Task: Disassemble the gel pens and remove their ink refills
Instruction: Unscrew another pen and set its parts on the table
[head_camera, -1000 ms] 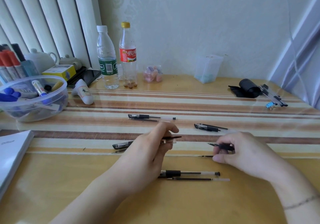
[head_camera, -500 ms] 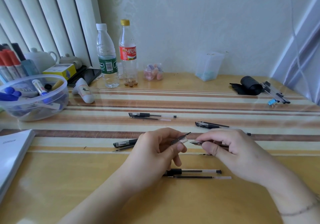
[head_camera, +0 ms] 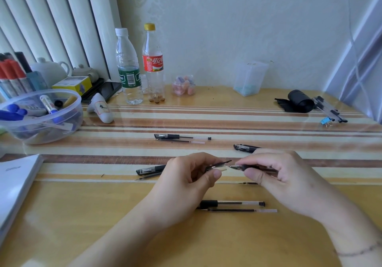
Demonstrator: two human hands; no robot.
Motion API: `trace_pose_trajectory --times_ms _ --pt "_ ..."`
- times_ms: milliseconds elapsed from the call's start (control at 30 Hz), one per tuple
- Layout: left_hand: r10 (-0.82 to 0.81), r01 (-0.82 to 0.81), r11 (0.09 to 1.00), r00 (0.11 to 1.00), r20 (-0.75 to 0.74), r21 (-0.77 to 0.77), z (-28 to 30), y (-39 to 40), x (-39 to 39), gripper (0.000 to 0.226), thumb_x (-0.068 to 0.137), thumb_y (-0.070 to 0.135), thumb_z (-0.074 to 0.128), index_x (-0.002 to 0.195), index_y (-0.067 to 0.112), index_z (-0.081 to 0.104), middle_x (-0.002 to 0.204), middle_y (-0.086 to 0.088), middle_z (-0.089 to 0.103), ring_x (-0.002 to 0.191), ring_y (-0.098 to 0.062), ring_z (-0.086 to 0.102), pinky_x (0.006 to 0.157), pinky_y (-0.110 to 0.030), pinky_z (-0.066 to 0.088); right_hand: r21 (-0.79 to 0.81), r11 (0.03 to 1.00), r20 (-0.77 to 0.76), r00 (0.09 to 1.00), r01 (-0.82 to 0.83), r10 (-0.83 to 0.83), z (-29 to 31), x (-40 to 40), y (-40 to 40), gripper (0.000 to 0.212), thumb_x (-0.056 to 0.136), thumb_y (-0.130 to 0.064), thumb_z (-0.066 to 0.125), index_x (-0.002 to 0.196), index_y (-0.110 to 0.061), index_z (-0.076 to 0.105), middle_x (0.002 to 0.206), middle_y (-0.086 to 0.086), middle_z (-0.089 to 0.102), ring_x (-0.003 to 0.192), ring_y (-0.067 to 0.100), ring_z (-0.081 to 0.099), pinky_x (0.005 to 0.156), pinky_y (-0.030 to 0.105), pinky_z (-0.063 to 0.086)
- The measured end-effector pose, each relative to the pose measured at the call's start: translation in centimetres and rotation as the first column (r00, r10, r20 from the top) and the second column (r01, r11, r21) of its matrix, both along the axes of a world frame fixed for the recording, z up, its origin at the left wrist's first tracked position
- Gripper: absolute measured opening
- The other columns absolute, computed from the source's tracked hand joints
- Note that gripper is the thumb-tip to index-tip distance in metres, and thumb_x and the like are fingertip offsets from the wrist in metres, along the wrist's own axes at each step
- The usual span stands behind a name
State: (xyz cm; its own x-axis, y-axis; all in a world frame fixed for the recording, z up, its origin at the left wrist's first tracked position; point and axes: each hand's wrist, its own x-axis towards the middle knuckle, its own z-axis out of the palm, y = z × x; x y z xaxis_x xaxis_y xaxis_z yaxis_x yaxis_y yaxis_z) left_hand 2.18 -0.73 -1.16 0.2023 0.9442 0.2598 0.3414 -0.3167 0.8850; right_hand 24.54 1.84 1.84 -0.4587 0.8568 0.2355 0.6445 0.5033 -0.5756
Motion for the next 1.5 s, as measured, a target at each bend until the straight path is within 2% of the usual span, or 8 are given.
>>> trace_pose_trajectory --times_ms 267,400,567,700,833,967,1267,1500 --pt "-0.007 0.028 0.993 0.985 -0.173 0.117 0.3 -0.5 0.2 0.015 0.092 0.02 0.063 0.104 0.025 0.071 0.063 0.007 0.065 0.049 -0.001 0.049 0.054 -0.01 0.038 0.162 0.986 0.055 0.998 -0.043 0.035 -0.8 -1.0 -0.8 0.068 0.081 -0.035 0.062 0.138 -0.056 0.03 0.089 -0.032 0.067 0.076 -0.001 0.061 0.067 0.008 0.043" --pt "0.033 0.011 0.983 0.973 -0.229 0.185 0.5 -0.5 0.1 0.017 0.09 0.017 0.064 0.104 0.022 0.072 0.062 0.009 0.064 0.049 0.0 0.05 0.054 -0.009 0.037 0.242 0.967 0.068 0.996 -0.074 0.059 -1.6 -1.2 -0.8 0.08 0.082 -0.015 0.072 0.143 -0.047 0.032 0.089 -0.022 0.071 0.084 -0.001 0.063 0.077 0.016 0.048" --pt "0.053 0.007 0.971 0.968 -0.246 0.239 0.8 -0.6 0.0 0.02 0.09 0.019 0.065 0.109 0.023 0.071 0.063 0.011 0.063 0.052 0.001 0.053 0.055 -0.007 0.037 0.215 0.976 0.004 1.0 -0.02 0.019 -1.5 -1.5 -0.8 0.059 0.082 -0.018 0.072 0.132 -0.043 0.052 0.09 -0.028 0.068 0.083 -0.008 0.062 0.071 0.007 0.046" --pt "0.087 0.007 0.962 0.94 -0.329 0.273 1.1 -0.1 -0.8 0.043 0.085 0.042 0.066 0.126 0.029 0.058 0.087 0.018 0.062 0.076 0.0 0.054 0.066 -0.007 0.039 0.127 0.974 -0.013 0.982 0.188 -0.187 -0.6 -0.7 0.1 0.02 0.081 -0.023 0.073 0.095 -0.036 0.07 0.088 -0.025 0.067 0.084 -0.005 0.063 0.067 0.008 0.047" --pt "0.338 -0.179 0.93 0.764 -0.55 0.321 1.1 1.2 -3.7 0.032 0.092 0.038 0.054 0.121 0.025 0.061 0.114 0.012 0.06 0.105 -0.009 0.053 0.088 -0.025 0.044 0.073 0.915 0.092 0.911 0.396 -0.401 -1.9 0.7 1.9 0.016 0.087 -0.02 0.068 0.095 -0.034 0.068 0.091 -0.014 0.066 0.084 0.007 0.059 0.064 0.017 0.041" --pt "0.336 -0.331 0.931 0.613 -0.715 0.154 1.1 2.0 -6.4 0.023 0.094 0.039 0.052 0.103 0.028 0.069 0.104 0.013 0.06 0.104 -0.015 0.051 0.09 -0.035 0.044 -0.005 0.926 0.184 0.911 0.377 -0.37 -3.0 0.7 2.5 0.024 0.089 -0.012 0.064 0.099 -0.033 0.069 0.092 -0.014 0.065 0.083 -0.003 0.055 0.064 0.011 0.039" --pt "0.285 -0.334 0.939 0.629 -0.723 0.08 1.1 2.2 -7.2 0.006 0.087 0.033 0.064 0.089 0.032 0.07 0.089 0.016 0.062 0.091 -0.011 0.057 0.084 -0.035 0.05 0.013 0.936 0.129 0.928 0.351 -0.35 -2.2 0.6 2.0 0.017 0.09 -0.02 0.062 0.099 -0.034 0.067 0.088 -0.021 0.062 0.086 -0.008 0.055 0.062 0.008 0.038" --pt "0.381 -0.29 0.923 0.776 -0.503 0.252 1.3 2.0 -5.9 0.007 0.094 0.017 0.053 0.093 0.023 0.055 0.079 0.005 0.063 0.068 -0.015 0.058 0.063 -0.039 0.052 0.34 0.925 -0.037 0.986 0.168 -0.165 -1.8 -1.4 0.7 0.033 0.095 -0.034 0.054 0.124 -0.021 0.061 0.118 -0.015 0.059 0.114 0.004 0.051 0.097 0.026 0.043"
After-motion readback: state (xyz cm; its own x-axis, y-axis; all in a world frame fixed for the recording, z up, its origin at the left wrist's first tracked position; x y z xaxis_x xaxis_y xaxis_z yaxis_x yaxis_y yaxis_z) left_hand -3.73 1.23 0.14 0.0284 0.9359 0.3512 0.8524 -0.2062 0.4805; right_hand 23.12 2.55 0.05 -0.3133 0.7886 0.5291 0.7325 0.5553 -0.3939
